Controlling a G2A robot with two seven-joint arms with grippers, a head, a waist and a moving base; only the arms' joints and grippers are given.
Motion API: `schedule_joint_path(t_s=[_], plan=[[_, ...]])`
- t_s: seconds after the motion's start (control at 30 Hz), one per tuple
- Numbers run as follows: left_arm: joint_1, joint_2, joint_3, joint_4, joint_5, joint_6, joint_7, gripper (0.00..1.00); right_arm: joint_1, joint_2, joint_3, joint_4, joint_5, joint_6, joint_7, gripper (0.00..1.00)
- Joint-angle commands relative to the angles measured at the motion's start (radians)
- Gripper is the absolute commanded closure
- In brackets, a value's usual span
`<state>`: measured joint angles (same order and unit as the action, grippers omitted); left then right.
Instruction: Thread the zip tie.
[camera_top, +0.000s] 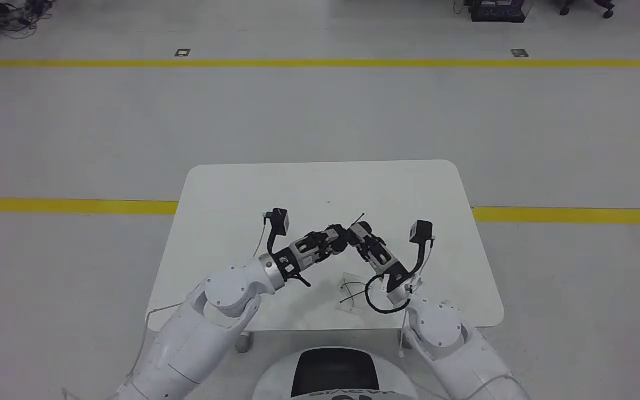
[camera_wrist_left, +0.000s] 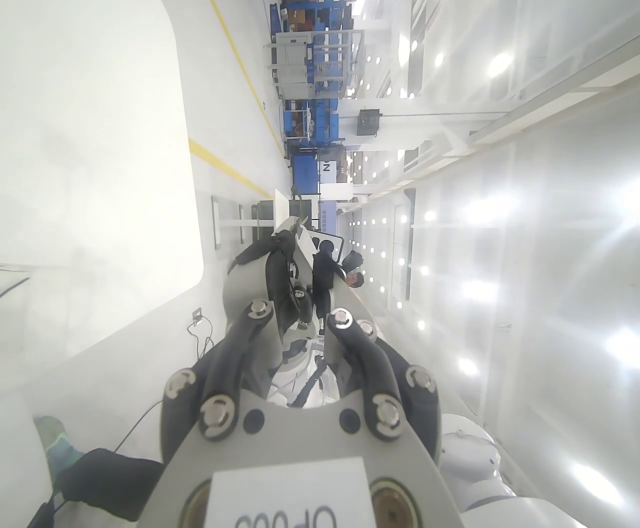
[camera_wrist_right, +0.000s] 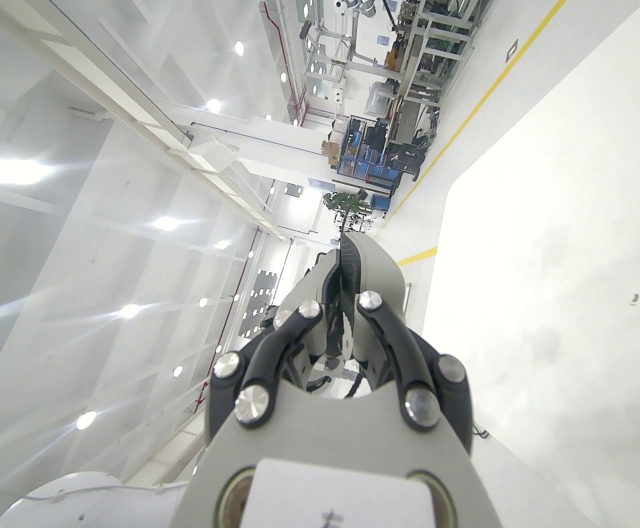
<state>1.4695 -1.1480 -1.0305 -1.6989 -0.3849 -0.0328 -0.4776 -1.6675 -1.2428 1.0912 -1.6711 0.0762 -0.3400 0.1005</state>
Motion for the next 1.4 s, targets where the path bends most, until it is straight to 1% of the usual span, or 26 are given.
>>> schedule_joint_path(t_s=[0.0,0.03,0.07,0.27,0.3,0.33,0.37,0.53,0.63,0.77,0.8,0.83,1.1,1.13,1.17,1.23,1.27,1.33,1.37], plan=[[0.0,0.0,0.002,0.0,0.001,0.002,0.001,0.96,-0.003,-0.001,0.002,-0.003,-0.002,0.0,0.0,1.0],[0.0,0.001,0.002,0.0,0.002,0.003,0.001,0.99,-0.004,-0.001,0.003,-0.004,-0.002,0.0,0.0,1.0],[-0.001,0.001,0.003,0.0,0.003,0.004,0.001,1.0,-0.006,-0.001,0.004,-0.006,-0.002,0.0,0.0,1.0],[-0.005,0.002,0.007,0.002,0.008,0.013,-0.001,1.0,-0.013,-0.004,0.01,-0.011,0.002,0.0,0.006,1.0],[-0.006,0.002,0.008,0.002,0.009,0.014,-0.002,1.0,-0.013,-0.004,0.011,-0.01,0.003,0.0,0.007,0.81],[-0.006,0.003,0.008,0.002,0.009,0.014,-0.002,1.0,-0.014,-0.005,0.012,-0.009,0.006,0.0,0.009,0.31],[-0.006,0.003,0.008,0.003,0.008,0.014,-0.003,1.0,-0.014,-0.005,0.015,-0.009,0.01,0.0,0.009,0.0],[-0.005,0.007,-0.011,0.006,-0.001,0.01,-0.01,1.0,-0.017,-0.005,0.037,-0.004,0.025,0.0,0.015,0.0],[-0.006,0.012,-0.03,0.007,-0.009,0.008,-0.03,1.0,-0.019,-0.002,0.066,-0.001,0.062,0.0,0.043,0.0],[-0.008,0.02,-0.058,0.014,-0.023,0.007,-0.086,1.0,-0.02,0.005,0.111,0.018,0.135,0.0,0.151,0.0],[-0.012,0.023,-0.064,0.019,-0.029,0.001,-0.112,1.0,-0.02,0.006,0.116,0.021,0.14,0.0,0.158,0.0],[-0.013,0.023,-0.069,0.021,-0.039,-0.012,-0.124,1.0,-0.02,0.006,0.116,0.021,0.14,0.0,0.158,0.0],[-0.013,0.023,-0.07,0.023,-0.043,-0.016,-0.127,1.0,-0.02,0.006,0.116,0.021,0.14,0.0,0.158,0.0],[-0.014,0.023,-0.07,0.025,-0.045,-0.015,-0.119,1.0,-0.02,0.006,0.116,0.021,0.14,0.0,0.158,0.0],[-0.016,0.023,-0.07,0.03,-0.047,-0.011,-0.116,1.0,-0.02,0.005,0.116,0.028,0.172,0.008,0.167,0.0],[-0.022,0.027,-0.08,0.037,-0.06,-0.005,-0.155,1.0,-0.014,0.009,0.137,0.047,0.24,0.01,0.238,0.0],[-0.022,0.031,-0.093,0.045,-0.072,-0.004,-0.194,1.0,-0.013,0.014,0.156,0.062,0.279,0.007,0.31,0.0],[-0.022,0.039,-0.118,0.057,-0.081,-0.001,-0.258,1.0,-0.011,0.024,0.188,0.087,0.316,0.007,0.418,0.0],[-0.021,0.045,-0.132,0.064,-0.08,0.0,-0.303,1.0,-0.01,0.029,0.203,0.1,0.336,0.008,0.487,0.0]])
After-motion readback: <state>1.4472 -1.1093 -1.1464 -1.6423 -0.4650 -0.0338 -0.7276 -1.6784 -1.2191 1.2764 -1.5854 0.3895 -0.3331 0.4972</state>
